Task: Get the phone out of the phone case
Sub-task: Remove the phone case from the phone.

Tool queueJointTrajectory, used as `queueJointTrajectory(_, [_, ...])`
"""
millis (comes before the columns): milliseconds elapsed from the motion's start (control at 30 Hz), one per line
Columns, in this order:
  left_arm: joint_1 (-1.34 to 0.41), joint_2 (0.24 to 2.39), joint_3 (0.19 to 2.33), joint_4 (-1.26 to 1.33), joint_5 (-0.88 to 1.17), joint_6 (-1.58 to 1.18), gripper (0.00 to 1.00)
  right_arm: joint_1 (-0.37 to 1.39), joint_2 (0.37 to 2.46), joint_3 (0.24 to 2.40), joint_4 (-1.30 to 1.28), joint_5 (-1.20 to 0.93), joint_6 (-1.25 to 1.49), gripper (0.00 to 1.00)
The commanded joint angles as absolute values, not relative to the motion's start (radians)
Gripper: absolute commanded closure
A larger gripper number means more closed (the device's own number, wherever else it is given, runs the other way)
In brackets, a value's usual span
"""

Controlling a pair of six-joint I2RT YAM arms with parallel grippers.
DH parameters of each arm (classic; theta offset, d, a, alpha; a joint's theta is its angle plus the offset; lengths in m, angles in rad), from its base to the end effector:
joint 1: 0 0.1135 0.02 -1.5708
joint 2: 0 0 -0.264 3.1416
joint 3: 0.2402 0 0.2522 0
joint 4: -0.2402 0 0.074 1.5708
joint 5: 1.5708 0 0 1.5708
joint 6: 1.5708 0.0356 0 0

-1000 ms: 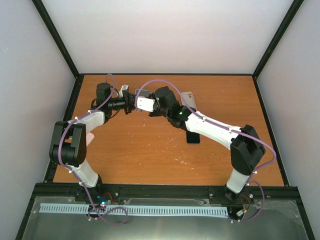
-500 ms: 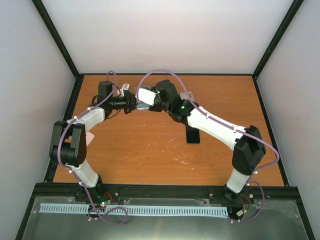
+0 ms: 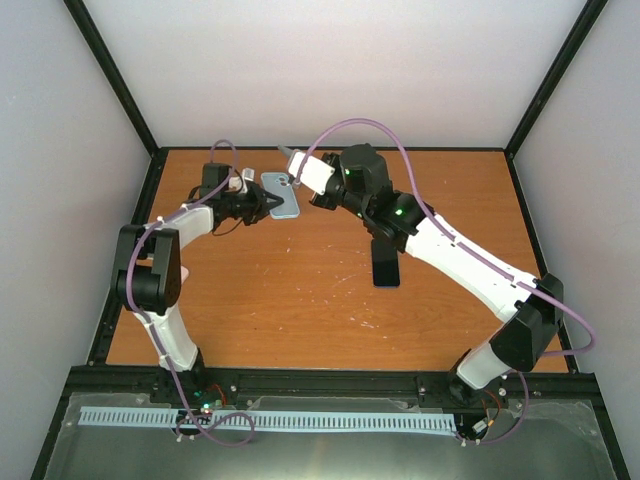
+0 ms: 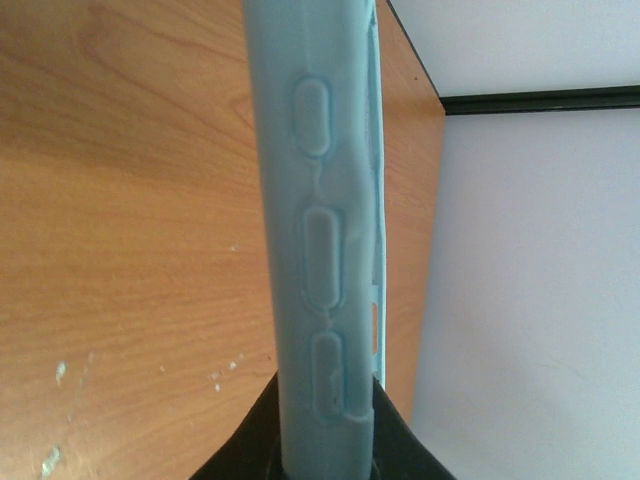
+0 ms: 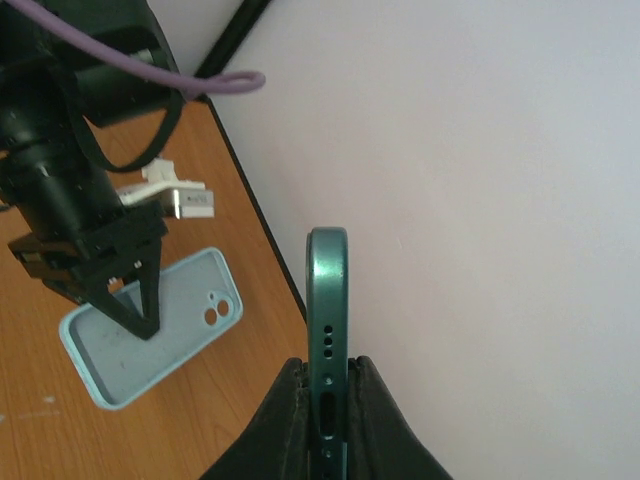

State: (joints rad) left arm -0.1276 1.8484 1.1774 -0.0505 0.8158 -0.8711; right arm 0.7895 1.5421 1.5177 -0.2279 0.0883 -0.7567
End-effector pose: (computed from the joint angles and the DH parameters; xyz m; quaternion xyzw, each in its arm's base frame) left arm 0.3889 -0.0760 0.1971 -0.1516 0.8387 -0.4984 0.1589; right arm 0.2591 0.2568 0.4041 -0.5321 0.5841 -0.0249 0.6124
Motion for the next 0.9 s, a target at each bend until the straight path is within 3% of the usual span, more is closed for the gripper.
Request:
queueJointTrajectory(0, [-0.188, 1.922, 1.298, -0.096, 0.781, -0.767, 0.99, 0.704, 1.516, 1.508, -0.224, 0.088, -0.719, 0.97])
queueJointTrajectory(600, [-0.295, 2.289, 1.603, -0.153, 0.803, -0.758, 0.98, 0.545, 1.546, 1.503, -0.252, 0.063, -0.645, 0.97])
queueJointTrajectory(867, [-0.299, 2.327, 1.634, -0.239, 0.726, -0.735, 0.66, 0.533, 1.56, 1.509, -0.259, 0.05, -0.649, 0.97])
